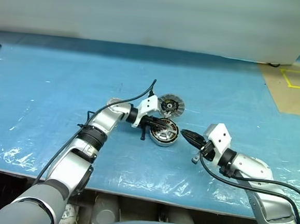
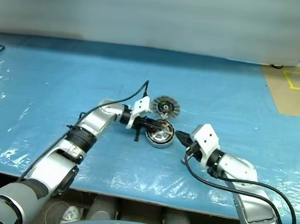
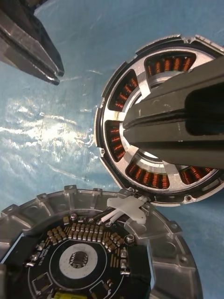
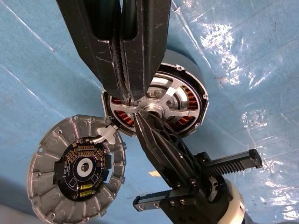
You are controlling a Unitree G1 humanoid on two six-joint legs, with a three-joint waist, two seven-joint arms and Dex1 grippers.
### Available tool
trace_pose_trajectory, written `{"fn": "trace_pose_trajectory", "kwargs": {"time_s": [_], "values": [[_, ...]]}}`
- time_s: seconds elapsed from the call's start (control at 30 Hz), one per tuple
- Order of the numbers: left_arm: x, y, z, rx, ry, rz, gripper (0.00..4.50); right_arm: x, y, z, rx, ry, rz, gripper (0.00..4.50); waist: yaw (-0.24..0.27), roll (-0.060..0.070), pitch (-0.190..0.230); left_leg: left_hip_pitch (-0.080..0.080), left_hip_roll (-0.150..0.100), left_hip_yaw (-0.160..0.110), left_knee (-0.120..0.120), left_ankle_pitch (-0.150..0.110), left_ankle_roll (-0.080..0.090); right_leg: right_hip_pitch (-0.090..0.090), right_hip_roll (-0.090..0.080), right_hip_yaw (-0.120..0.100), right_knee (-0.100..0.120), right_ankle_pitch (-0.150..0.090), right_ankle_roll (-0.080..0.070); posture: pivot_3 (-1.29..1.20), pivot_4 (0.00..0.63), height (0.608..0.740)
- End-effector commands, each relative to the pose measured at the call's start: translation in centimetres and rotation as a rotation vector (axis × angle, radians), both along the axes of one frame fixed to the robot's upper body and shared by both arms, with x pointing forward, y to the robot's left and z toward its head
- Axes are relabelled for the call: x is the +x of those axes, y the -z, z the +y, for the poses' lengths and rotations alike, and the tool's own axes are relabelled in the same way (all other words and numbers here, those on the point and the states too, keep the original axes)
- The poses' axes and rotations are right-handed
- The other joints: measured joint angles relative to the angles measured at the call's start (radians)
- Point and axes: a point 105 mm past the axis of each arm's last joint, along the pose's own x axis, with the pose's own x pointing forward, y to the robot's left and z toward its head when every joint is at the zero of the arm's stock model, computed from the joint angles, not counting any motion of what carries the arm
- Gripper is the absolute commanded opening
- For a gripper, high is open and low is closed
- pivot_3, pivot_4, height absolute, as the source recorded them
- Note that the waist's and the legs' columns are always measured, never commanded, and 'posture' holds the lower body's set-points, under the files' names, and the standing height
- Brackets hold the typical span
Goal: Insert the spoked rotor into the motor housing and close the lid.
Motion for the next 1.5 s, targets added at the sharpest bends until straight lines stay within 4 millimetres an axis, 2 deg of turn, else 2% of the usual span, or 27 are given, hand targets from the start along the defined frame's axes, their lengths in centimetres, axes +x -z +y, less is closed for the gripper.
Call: {"fn": "trace_pose_trajectory", "kwargs": {"time_s": [0.03,0.17,0.3,0.4,0.43,0.57,0.67,0.73,0.9,0.97,1.1,1.17,1.3,1.4,1.5], "values": [[0.2,1.4,-0.4,0.005,-0.084,0.104,0.02,0.2,-0.8,0.4,0.010,-0.016,-0.037,0.00,0.001,0.000,0.000,0.000,0.000,0.000,0.000,0.000,0.000,0.000,0.000,0.000,0.000,0.000,0.000,0.00,0.150,0.740],[0.3,1.3,-0.7,0.001,-0.128,0.184,0.02,0.2,-0.7,0.5,0.007,-0.017,-0.038,0.00,0.001,0.000,0.000,-0.001,0.000,0.000,0.000,0.000,0.000,-0.003,0.000,0.000,0.000,0.000,0.000,0.00,0.150,0.740],[-1.1,3.2,0.6,0.163,-0.029,0.159,0.02,0.2,-0.7,0.5,0.003,-0.014,-0.041,0.00,-0.003,0.000,0.000,-0.002,0.000,0.000,-0.002,0.000,0.000,-0.004,0.002,-0.001,0.000,0.000,0.000,0.00,0.150,0.740],[-0.8,3.2,0.9,0.161,-0.044,0.133,0.02,0.2,-0.7,0.5,0.002,-0.011,-0.044,0.00,-0.006,0.000,0.000,-0.002,0.000,0.001,-0.006,0.000,0.000,-0.004,0.002,0.000,-0.001,-0.001,-0.001,0.00,0.150,0.740],[-0.7,2.9,0.8,0.140,-0.045,0.121,0.02,0.3,-0.7,0.5,0.002,-0.011,-0.044,0.00,-0.005,0.000,0.000,-0.002,0.000,0.001,-0.007,0.000,0.000,-0.004,0.002,-0.001,-0.001,-0.001,-0.001,0.00,0.150,0.740],[-0.5,-0.5,-0.3,-0.075,-0.009,0.024,0.02,0.2,-0.6,0.5,0.000,-0.010,-0.044,0.00,-0.004,0.001,0.000,-0.002,-0.001,0.001,-0.007,0.000,0.000,-0.005,0.002,0.000,-0.001,-0.002,0.000,0.00,0.150,0.740],[-1.2,-2.6,-0.2,-0.215,0.038,0.042,0.02,0.2,-0.5,0.5,-0.003,-0.010,-0.042,0.00,-0.003,0.000,0.000,-0.004,-0.001,0.001,-0.007,0.000,0.000,-0.008,0.002,0.000,-0.001,-0.002,0.000,0.00,0.150,0.740],[-1.8,-3.2,0.2,-0.260,0.070,0.071,0.02,0.3,-0.5,0.4,-0.006,-0.011,-0.042,0.00,-0.004,0.000,0.000,-0.009,-0.001,0.000,-0.007,0.000,0.000,-0.013,0.002,-0.001,0.000,0.000,0.003,0.00,0.150,0.740],[-3.3,-1.0,1.9,-0.152,0.116,0.107,0.02,0.4,-0.5,0.4,-0.012,-0.016,-0.043,0.00,-0.008,0.001,0.000,-0.015,0.000,0.000,-0.006,0.001,0.001,-0.017,0.002,-0.001,0.001,0.001,0.003,0.00,0.150,0.740],[-3.4,-0.4,2.1,-0.123,0.108,0.114,0.02,0.4,-0.5,0.4,-0.014,-0.019,-0.043,0.00,-0.007,0.001,0.000,-0.014,0.000,0.000,-0.006,0.001,0.001,-0.017,0.002,-0.001,0.001,0.001,0.003,0.00,0.150,0.740],[-3.6,2.4,2.7,0.037,0.084,0.078,0.02,0.5,-0.5,0.6,-0.012,-0.024,-0.043,0.00,-0.002,0.001,0.000,-0.014,0.000,0.000,-0.003,0.001,0.000,-0.017,0.002,-0.001,0.001,0.001,0.003,0.00,0.150,0.740],[-3.5,2.6,2.4,0.033,0.068,0.084,0.02,0.5,-0.5,0.6,-0.012,-0.025,-0.043,0.00,-0.003,0.001,0.000,-0.013,0.000,0.000,-0.002,0.000,0.000,-0.015,0.002,-0.001,0.001,0.000,0.002,0.00,0.150,0.740],[-2.8,1.7,1.6,-0.017,0.029,0.070,0.02,0.5,-0.5,0.6,-0.011,-0.025,-0.042,0.00,-0.002,0.001,-0.001,-0.013,0.000,0.000,0.001,0.000,0.000,-0.013,0.001,-0.001,0.002,-0.001,0.000,0.00,0.150,0.740],[-2.8,-0.4,0.4,-0.142,0.034,0.089,0.02,0.5,-0.5,0.6,-0.009,-0.024,-0.042,0.00,-0.002,0.001,-0.001,-0.011,0.000,0.000,0.002,0.000,0.000,-0.012,0.000,0.000,0.002,-0.001,0.001,0.00,0.150,0.740],[-3.0,-1.6,-0.2,-0.197,0.056,0.106,0.02,0.6,-0.2,0.5,-0.010,-0.021,-0.036,0.00,-0.004,0.001,-0.001,-0.013,0.000,0.000,0.002,0.000,0.000,-0.013,0.001,0.000,0.002,0.000,0.001,0.00,0.150,0.740]]}}
